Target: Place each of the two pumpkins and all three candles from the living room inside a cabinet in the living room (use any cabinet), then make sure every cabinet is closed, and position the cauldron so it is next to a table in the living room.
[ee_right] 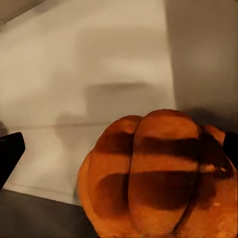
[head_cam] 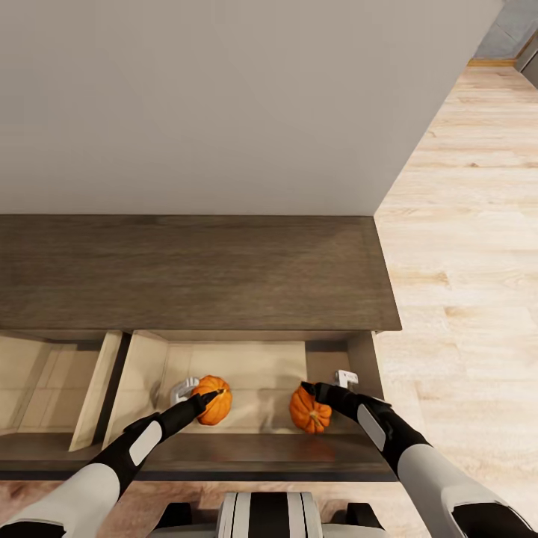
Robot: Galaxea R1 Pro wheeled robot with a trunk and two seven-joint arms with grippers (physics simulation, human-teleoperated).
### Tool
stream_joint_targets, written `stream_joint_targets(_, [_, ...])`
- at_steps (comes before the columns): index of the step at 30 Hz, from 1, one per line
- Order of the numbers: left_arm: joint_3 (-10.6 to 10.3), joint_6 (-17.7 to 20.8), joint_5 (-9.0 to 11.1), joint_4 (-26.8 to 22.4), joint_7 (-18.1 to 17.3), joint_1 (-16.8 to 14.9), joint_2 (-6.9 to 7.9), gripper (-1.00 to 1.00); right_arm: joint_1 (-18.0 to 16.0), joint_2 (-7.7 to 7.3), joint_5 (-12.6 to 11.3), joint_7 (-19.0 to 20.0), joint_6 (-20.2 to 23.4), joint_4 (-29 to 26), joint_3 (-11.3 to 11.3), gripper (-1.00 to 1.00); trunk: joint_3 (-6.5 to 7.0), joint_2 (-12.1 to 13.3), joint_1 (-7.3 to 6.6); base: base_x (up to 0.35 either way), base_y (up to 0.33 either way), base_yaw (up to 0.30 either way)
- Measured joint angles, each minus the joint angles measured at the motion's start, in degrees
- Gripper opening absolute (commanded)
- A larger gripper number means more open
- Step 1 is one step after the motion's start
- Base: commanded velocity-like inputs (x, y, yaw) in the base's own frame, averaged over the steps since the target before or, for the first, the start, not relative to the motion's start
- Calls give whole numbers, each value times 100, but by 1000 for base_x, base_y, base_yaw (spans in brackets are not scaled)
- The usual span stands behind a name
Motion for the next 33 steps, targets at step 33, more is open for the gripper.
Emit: stream_joint_targets(33, [-104,-45,-13,614,265,-317,-3,-100,0,2,-10,27,10,-221,18,100,-76,-1,-12,0,0,0])
